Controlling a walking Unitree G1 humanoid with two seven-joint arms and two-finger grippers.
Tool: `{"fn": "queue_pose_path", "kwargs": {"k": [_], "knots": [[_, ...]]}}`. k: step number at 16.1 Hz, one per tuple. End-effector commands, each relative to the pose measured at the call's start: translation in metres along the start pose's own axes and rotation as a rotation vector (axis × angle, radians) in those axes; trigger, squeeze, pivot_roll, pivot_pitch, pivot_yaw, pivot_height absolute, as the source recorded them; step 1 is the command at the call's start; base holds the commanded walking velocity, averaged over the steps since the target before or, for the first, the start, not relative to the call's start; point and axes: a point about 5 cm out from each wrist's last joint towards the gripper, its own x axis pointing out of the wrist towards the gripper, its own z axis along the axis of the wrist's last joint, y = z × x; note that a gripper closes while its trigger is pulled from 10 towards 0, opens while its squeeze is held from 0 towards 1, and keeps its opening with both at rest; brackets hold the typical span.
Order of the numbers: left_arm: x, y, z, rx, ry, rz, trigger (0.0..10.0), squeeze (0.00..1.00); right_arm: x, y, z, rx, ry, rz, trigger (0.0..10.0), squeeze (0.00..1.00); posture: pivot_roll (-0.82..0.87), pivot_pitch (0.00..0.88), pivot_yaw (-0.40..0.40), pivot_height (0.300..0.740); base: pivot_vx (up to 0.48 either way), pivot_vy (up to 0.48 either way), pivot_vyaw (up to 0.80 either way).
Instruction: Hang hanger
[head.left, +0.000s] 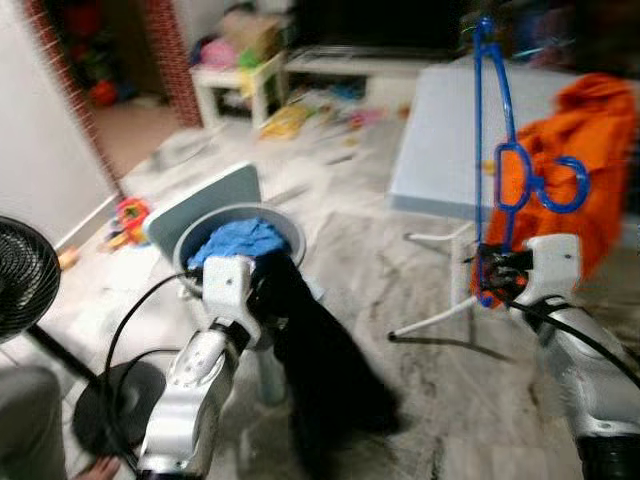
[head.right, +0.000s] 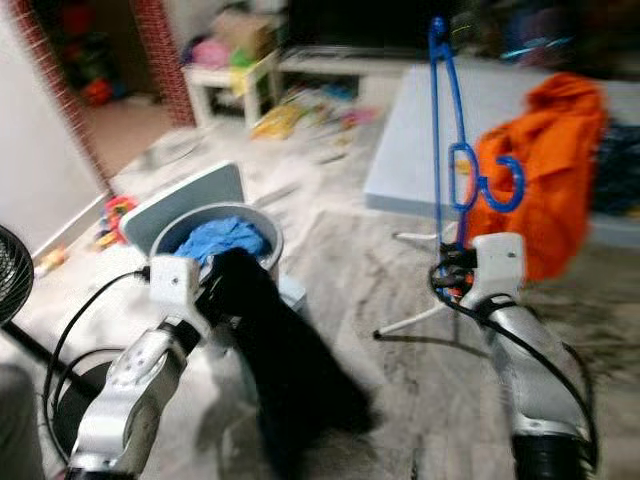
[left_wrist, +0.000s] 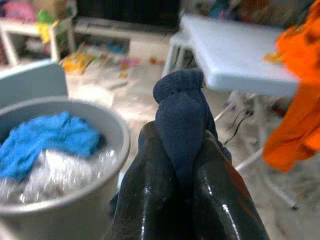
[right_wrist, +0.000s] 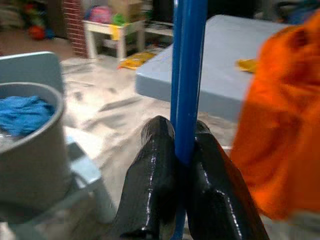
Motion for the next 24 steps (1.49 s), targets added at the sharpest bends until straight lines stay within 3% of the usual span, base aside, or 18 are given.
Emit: {"fn": "queue_pose_path", "kwargs": {"k": [1,5,8,15,24], "knots": [[-0.003,0.0099,0.0013,0.008,-0.002,0.038,10.0,0.0,0.0048,0.0091,0.009,-0.005,-0.042,0.034,10.0,0.0,-0.21,0.0,0.053,0.74,0.0,0.405,0.0],[-0.0014,0.0099,0.0046,0.019,-0.035,0.032,10.0,0.0,0.0043,0.0079,0.0101,-0.011,-0.045,0.033,10.0,0.0,-0.21,0.0,0.053,0.74,0.0,0.188,0.0],[-0.0016,0.0138,0.0053,-0.079,-0.054,0.04,10.0,0.0,0.0036,0.0082,0.0114,-0.033,-0.049,0.038,10.0,0.0,-0.22,0.0,0.051,0.74,0.0,0.0,0.0],[-0.001,0.0164,0.0035,-0.092,-0.058,0.055,10.0,0.0,0.0049,0.0092,0.0125,-0.057,-0.048,0.051,10.0,0.0,-0.22,0.0,0.047,0.74,0.238,0.0,-0.26],[-0.0002,0.0151,0.0011,-0.093,-0.055,0.051,10.0,0.0,0.0027,0.0097,0.0127,-0.067,-0.049,0.057,10.0,0.0,-0.23,0.0,0.046,0.74,0.301,0.374,-0.18]]}}
